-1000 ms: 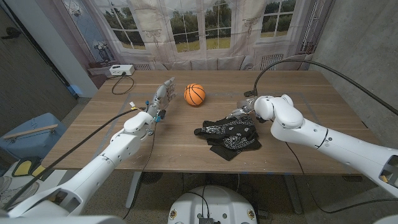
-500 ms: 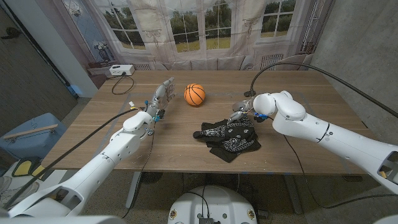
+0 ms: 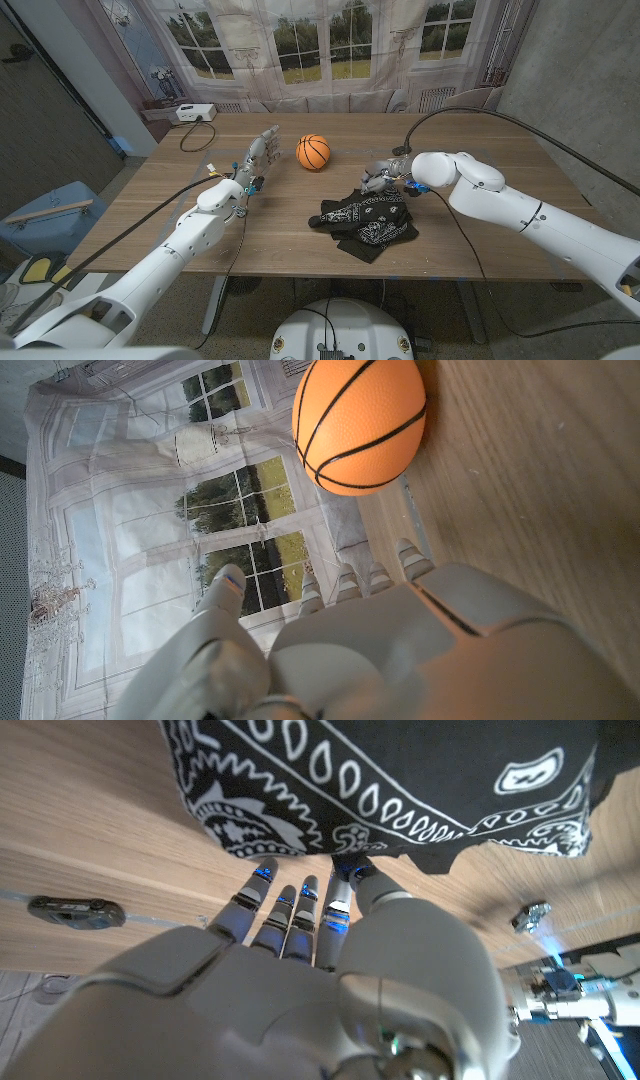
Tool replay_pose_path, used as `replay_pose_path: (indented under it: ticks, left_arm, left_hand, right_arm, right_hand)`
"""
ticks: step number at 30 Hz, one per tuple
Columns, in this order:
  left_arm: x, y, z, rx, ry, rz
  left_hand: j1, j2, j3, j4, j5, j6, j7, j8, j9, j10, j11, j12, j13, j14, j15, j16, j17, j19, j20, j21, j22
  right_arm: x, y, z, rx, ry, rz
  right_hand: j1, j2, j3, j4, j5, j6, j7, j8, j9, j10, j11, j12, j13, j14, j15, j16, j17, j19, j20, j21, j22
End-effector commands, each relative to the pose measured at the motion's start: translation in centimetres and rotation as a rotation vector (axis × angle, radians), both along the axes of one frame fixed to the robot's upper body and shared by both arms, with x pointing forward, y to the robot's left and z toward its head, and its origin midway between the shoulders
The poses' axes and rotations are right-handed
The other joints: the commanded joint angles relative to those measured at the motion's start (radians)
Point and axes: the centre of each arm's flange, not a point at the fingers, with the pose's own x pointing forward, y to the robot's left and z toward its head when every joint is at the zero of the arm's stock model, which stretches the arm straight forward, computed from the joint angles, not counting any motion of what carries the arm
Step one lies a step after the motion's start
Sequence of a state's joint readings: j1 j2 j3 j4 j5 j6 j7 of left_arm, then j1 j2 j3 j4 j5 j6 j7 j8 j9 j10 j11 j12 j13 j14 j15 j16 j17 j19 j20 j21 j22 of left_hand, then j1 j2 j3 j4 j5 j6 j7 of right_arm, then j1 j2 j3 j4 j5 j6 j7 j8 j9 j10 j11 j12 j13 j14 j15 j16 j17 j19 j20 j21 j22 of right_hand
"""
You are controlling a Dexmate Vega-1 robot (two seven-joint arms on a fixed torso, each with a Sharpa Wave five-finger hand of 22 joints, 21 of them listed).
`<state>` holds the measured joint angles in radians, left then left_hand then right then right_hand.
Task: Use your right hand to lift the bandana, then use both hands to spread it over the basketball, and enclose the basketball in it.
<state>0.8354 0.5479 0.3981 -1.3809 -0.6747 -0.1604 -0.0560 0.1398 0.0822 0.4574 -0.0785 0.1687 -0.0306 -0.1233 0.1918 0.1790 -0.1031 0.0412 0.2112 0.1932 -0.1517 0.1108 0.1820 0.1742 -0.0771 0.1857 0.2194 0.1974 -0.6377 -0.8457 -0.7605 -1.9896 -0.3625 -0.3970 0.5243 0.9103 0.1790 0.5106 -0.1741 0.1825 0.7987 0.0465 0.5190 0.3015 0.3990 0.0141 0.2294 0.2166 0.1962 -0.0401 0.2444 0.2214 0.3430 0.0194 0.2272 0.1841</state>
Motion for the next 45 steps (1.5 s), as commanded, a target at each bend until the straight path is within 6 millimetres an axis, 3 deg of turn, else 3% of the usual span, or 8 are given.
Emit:
replay_pose_path:
  ticks: [1,10,14,23,28,35,45]
  left_arm:
    - [0.3,0.0,-0.1,0.0,0.008,-0.003]
    - [0.0,-0.2,0.6,0.063,0.024,0.027]
    - [-0.4,-0.6,1.2,0.132,0.043,0.06]
    - [-1.1,-1.5,2.5,0.244,0.049,0.08]
    - [-1.3,-1.8,2.5,0.239,0.038,0.058]
    - [-1.6,-2.5,2.6,0.258,0.024,0.051]
    - [-2.0,-3.4,2.9,0.303,0.004,0.049]
  left_hand:
    - [-0.009,0.001,-0.001,0.0,0.008,0.001,-0.005,-0.006,0.002,-0.006,-0.002,-0.001,0.002,-0.006,-0.001,0.003,0.005,0.003,0.005,0.007,0.005]
    - [-0.005,0.0,0.001,-0.005,0.008,-0.013,-0.011,-0.01,0.002,-0.016,-0.008,-0.004,0.002,-0.009,-0.004,0.002,0.005,0.001,0.002,0.006,0.005]
    - [0.018,-0.006,0.008,-0.025,0.009,-0.036,-0.016,-0.012,0.003,-0.033,-0.008,-0.009,0.002,-0.019,0.002,-0.001,0.004,-0.001,0.004,0.005,0.004]
    - [0.057,-0.025,0.014,-0.061,0.008,-0.015,0.013,0.007,0.006,-0.043,-0.002,-0.006,0.005,-0.035,0.011,-0.003,0.005,-0.013,0.015,-0.001,0.003]
    - [0.071,-0.033,0.015,-0.072,0.009,0.004,0.024,0.015,0.007,-0.039,0.0,-0.003,0.006,-0.034,0.013,0.0,0.005,-0.013,0.018,0.0,0.003]
    - [0.08,-0.038,0.016,-0.077,0.009,0.017,0.029,0.019,0.007,-0.034,0.001,0.0,0.007,-0.033,0.013,0.001,0.006,-0.012,0.02,0.001,0.004]
    - [0.098,-0.049,0.016,-0.084,0.009,0.064,0.02,0.033,0.008,-0.007,-0.001,0.012,0.007,-0.022,0.013,0.006,0.006,-0.009,0.023,0.003,0.005]
  right_arm:
    - [0.2,-1.5,0.5,0.237,-0.141,0.067]
    - [0.1,-2.6,0.5,0.483,-0.326,0.108]
    - [0.2,-3.2,0.7,0.586,-0.4,0.101]
    - [0.6,-4.4,1.2,0.748,-0.541,0.048]
    - [0.2,-5.3,2.1,0.792,-0.609,0.02]
    - [-0.8,-7.4,4.9,0.856,-0.663,-0.007]
    - [-3.1,-11.0,8.3,0.962,-0.725,-0.031]
  right_hand:
    - [0.03,0.011,-0.002,0.018,-0.001,0.007,-0.016,0.013,0.013,0.02,-0.017,0.006,0.006,0.018,-0.032,0.012,0.011,0.005,-0.02,0.008,0.003]
    - [0.03,0.011,-0.023,0.043,0.004,0.01,-0.035,0.033,0.033,0.026,-0.031,0.004,0.009,0.027,-0.049,0.026,0.024,0.016,-0.03,0.013,0.005]
    - [0.03,0.009,-0.029,0.047,0.006,0.012,-0.038,0.039,0.039,0.031,-0.031,0.004,0.01,0.031,-0.051,0.03,0.027,0.02,-0.028,0.016,0.006]
    - [0.026,0.005,-0.05,0.061,0.011,0.015,-0.059,0.058,0.057,0.037,-0.051,0.002,0.012,0.028,-0.065,0.037,0.038,0.011,-0.033,0.013,0.007]
    - [0.021,0.006,-0.063,0.073,0.014,0.015,-0.068,0.069,0.069,0.049,-0.064,0.005,0.013,0.034,-0.077,0.046,0.046,0.012,-0.04,0.015,0.008]
    - [0.018,0.006,-0.076,0.081,0.018,0.019,-0.074,0.082,0.082,0.059,-0.068,0.007,0.016,0.043,-0.084,0.056,0.054,0.019,-0.039,0.02,0.009]
    - [0.022,0.006,-0.088,0.085,0.024,0.014,-0.078,0.096,0.098,0.06,-0.074,0.004,0.019,0.041,-0.087,0.063,0.065,0.026,-0.045,0.024,0.01]
